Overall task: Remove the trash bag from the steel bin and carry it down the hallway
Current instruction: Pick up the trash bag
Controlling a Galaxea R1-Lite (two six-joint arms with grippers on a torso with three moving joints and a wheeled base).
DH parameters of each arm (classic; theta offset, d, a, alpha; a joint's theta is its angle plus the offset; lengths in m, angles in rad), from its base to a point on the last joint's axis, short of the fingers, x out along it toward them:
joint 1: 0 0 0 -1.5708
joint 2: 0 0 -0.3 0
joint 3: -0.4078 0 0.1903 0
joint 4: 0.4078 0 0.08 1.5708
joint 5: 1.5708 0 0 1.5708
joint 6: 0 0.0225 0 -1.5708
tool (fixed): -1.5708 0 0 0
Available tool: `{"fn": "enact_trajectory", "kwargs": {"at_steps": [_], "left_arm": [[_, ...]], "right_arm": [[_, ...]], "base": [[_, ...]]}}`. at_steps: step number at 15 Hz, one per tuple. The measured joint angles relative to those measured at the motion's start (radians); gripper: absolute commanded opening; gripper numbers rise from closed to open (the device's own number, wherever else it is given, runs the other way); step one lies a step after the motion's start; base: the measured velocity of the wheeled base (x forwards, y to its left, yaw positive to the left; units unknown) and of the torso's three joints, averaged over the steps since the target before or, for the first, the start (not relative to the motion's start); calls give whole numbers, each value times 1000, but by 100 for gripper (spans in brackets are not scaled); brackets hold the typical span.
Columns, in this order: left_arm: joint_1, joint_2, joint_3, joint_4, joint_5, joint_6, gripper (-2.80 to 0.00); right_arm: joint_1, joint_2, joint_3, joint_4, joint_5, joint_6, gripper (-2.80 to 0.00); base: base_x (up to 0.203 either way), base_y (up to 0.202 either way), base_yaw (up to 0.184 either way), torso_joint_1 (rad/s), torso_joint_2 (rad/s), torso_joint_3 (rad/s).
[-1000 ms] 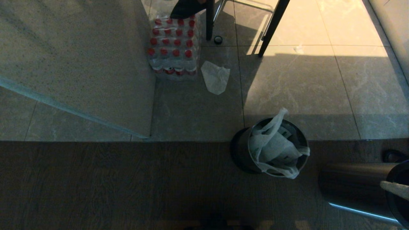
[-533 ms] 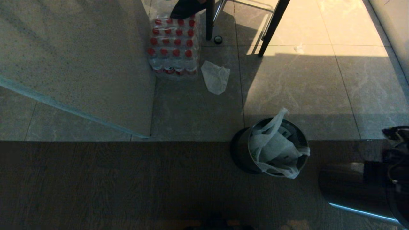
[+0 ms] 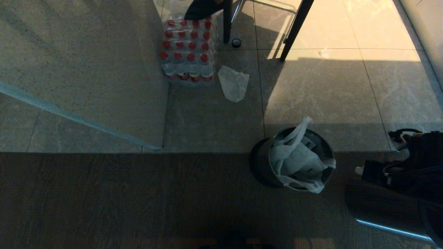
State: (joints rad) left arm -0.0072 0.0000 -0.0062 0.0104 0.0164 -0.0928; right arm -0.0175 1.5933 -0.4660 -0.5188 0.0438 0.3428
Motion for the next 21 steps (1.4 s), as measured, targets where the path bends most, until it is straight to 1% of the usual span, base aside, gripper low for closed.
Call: {"fn": "enact_trajectory", "kwargs": {"at_steps": [1, 3, 6, 8, 9, 10, 11, 12, 13, 14, 15, 18, 19, 20, 21], "left_arm": [[0, 0, 0, 0, 0, 0, -280], [-1, 0, 0, 0, 0, 0, -280], [0, 0, 0, 0, 0, 0, -280], [-1, 0, 0, 0, 0, 0, -280], [0, 0, 0, 0, 0, 0, -280], [-1, 0, 0, 0, 0, 0, -280], [-1, 0, 0, 1, 0, 1, -280], [0, 0, 0, 0, 0, 1, -280], [0, 0, 0, 0, 0, 1, -280], [0, 0, 0, 0, 0, 1, -280], [-1, 0, 0, 0, 0, 0, -280], [0, 0, 0, 0, 0, 0, -280], [-1, 0, 0, 1, 0, 0, -280], [-1, 0, 0, 0, 0, 0, -280], [-1, 0, 0, 0, 0, 0, -280]], "right_arm": [[-18, 8, 4, -12, 26, 24, -280], [-76, 19, 10, -31, 121, 78, -280], [-160, 35, 26, -27, 335, 106, -280], [-220, 39, 37, 8, 512, 136, -280], [-236, 37, 50, 33, 579, 160, -280], [-243, 33, 63, 44, 609, 183, -280], [-249, 33, 69, 41, 612, 209, -280], [-251, 36, 77, 40, 614, 256, -280], [-256, 43, 80, 32, 614, 277, -280], [-262, 62, 83, 18, 613, 276, -280], [-273, 98, 85, -9, 611, 267, -280], [-311, 199, 106, -143, 607, 240, -280], [-316, 220, 109, -150, 604, 227, -280], [-322, 242, 109, -151, 595, 199, -280], [-335, 267, 109, -150, 571, 141, -280]], "base": [[0, 0, 0, 0, 0, 0], [0, 0, 0, 0, 0, 0], [0, 0, 0, 0, 0, 0], [0, 0, 0, 0, 0, 0], [0, 0, 0, 0, 0, 0], [0, 0, 0, 0, 0, 0], [0, 0, 0, 0, 0, 0], [0, 0, 0, 0, 0, 0], [0, 0, 0, 0, 0, 0], [0, 0, 0, 0, 0, 0], [0, 0, 0, 0, 0, 0], [0, 0, 0, 0, 0, 0], [0, 0, 0, 0, 0, 0], [0, 0, 0, 0, 0, 0], [0, 0, 0, 0, 0, 0]]}}
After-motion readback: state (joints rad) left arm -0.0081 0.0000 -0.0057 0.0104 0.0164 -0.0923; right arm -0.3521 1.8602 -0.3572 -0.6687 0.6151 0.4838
